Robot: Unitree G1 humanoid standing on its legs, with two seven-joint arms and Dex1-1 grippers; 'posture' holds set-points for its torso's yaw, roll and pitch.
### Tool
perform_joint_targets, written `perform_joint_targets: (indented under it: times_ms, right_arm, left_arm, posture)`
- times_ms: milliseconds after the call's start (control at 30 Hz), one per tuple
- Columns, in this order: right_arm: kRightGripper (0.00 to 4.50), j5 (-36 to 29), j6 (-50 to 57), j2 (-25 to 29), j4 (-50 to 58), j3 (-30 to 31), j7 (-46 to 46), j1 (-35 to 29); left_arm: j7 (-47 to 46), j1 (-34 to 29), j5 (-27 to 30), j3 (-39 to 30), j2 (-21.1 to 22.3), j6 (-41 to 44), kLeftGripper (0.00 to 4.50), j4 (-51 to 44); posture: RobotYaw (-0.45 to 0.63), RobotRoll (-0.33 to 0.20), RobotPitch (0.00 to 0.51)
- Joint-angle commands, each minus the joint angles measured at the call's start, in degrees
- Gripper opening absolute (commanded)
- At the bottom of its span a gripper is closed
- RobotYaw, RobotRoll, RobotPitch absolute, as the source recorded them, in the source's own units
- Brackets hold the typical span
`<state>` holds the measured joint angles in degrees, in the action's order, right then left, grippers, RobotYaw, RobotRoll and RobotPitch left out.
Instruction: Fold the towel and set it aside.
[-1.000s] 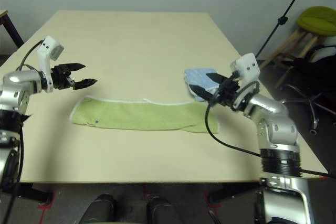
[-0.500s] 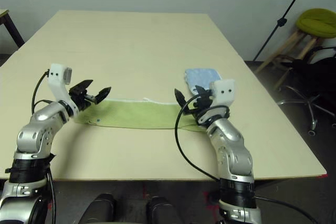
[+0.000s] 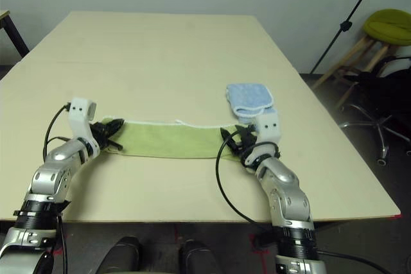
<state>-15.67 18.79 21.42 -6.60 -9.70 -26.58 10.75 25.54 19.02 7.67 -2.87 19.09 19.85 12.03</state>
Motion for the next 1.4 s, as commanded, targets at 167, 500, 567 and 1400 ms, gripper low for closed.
perform_joint_targets:
  times_ms: [167, 500, 567, 1400]
  right_arm:
    - [2.78, 3.04, -4.13, 3.52, -9.6, 0.28, -2.18, 1.86]
    - [2.78, 1.26, -7.83, 7.63, -16.1, -1.79, -7.0, 4.6]
    - [2.78, 0.54, -7.64, 7.82, -15.7, -2.19, -7.79, 4.67]
    - [4.5, -40.45, 73.07, 10.77, 14.29, -38.78, 16.05, 8.57]
  left_arm:
    - [0.51, 1.47, -2.97, 0.91, 2.26, -6.71, 0.04, 9.68]
    - [3.51, 4.28, -1.85, -0.67, 6.15, -9.05, 0.04, 14.91]
    - [4.03, 4.51, -1.5, -0.88, 6.54, -8.84, 0.04, 14.56]
    - [45.38, 12.89, 14.54, -2.58, 24.78, -6.22, 4.49, 8.99]
  posture:
    - [0.06, 0.0, 0.084]
    - [0.05, 0.0, 0.085]
    - [0.05, 0.0, 0.085]
    - [0.02, 0.0, 0.113]
